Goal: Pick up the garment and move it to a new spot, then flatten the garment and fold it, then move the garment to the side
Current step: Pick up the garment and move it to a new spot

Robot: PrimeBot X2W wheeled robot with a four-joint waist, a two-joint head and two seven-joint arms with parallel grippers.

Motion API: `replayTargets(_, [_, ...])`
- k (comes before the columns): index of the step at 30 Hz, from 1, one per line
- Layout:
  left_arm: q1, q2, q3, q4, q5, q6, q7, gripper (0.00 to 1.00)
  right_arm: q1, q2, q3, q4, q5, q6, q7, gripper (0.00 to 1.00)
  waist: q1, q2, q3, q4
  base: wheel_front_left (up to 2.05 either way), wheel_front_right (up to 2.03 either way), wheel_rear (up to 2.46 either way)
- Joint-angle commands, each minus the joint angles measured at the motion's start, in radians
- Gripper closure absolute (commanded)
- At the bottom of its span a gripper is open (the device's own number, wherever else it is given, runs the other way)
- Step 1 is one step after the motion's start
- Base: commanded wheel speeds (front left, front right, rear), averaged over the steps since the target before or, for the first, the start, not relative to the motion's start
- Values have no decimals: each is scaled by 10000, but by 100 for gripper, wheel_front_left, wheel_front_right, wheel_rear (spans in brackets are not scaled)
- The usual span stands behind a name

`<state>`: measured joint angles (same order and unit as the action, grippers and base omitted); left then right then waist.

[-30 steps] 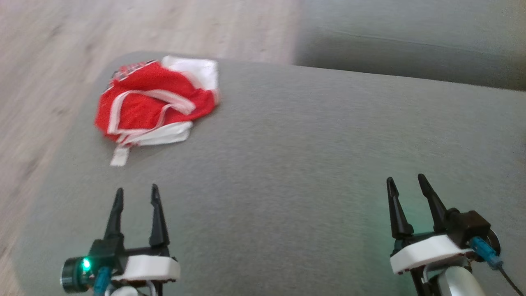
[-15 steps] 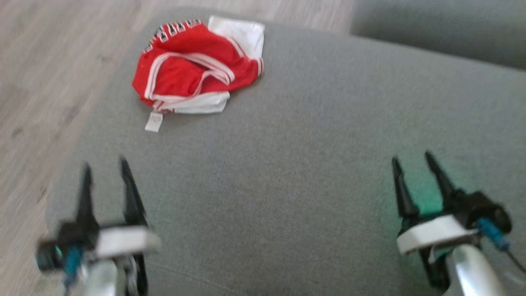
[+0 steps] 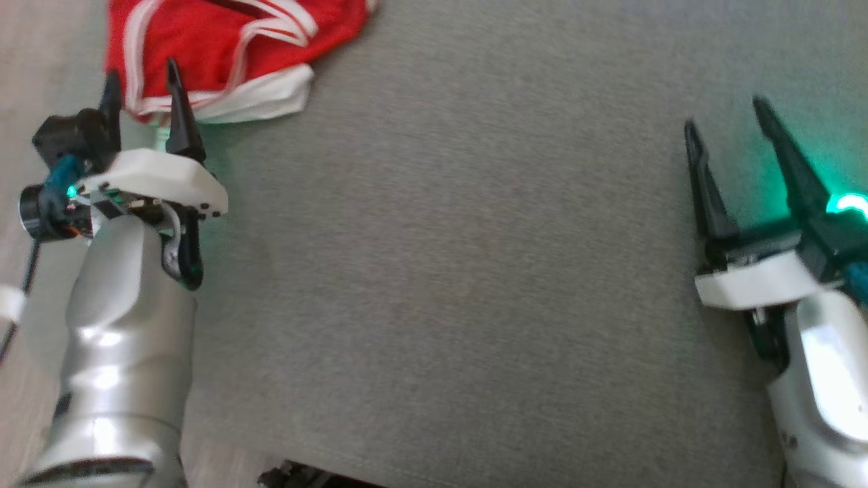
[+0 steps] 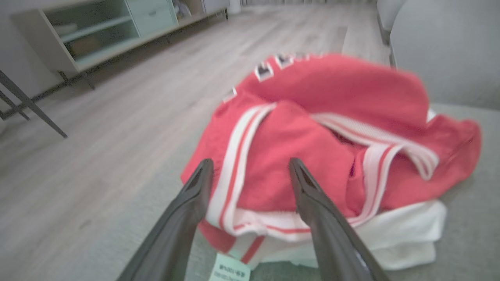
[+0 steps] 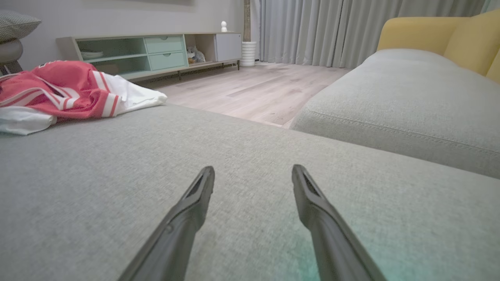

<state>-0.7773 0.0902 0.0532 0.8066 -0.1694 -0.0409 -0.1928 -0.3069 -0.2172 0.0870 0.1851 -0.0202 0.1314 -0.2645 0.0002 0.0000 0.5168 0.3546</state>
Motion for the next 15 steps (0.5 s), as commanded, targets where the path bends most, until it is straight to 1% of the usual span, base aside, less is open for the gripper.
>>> replayTargets(1, [-436,631,327,637,-138,-126,346,0,-147,-112,185,149,-123,-7,28,0,-2,0,614,-597,0,0,0])
replayTargets(5, [-895,873,433,2251,-489,-466,694,0,-365,1,223,65,-169,-7,28,0,-2,0,699,-1029,0,0,0])
replayTargets(6, [-950,963,447,2518,-544,-528,628,15,-397,48,209,43,-172,-7,28,0,-2,0,688,-1133,0,0,0])
replayTargets(7, [-995,1065,454,2724,-569,-565,471,84,-413,104,176,10,-166,-7,28,0,-2,0,668,-1223,0,0,0])
replayTargets(8, [-1028,1166,449,2877,-564,-582,237,100,-413,161,135,-23,-155,-7,28,0,-2,0,632,-1301,0,0,0])
replayTargets(11, [-1198,1431,327,2955,-412,-605,-403,100,-295,307,8,-67,-150,-7,28,0,-2,0,391,-1432,0,0,0])
replayTargets(13, [-1337,1560,176,2651,-212,-589,-612,100,-160,413,-53,-36,-116,-7,28,0,-2,0,75,-1479,0,0,0])
replayTargets(15, [-1463,1635,45,2031,-34,-590,-673,100,-37,549,-71,-4,-50,-7,28,0,-2,0,-329,-1579,0,0,0])
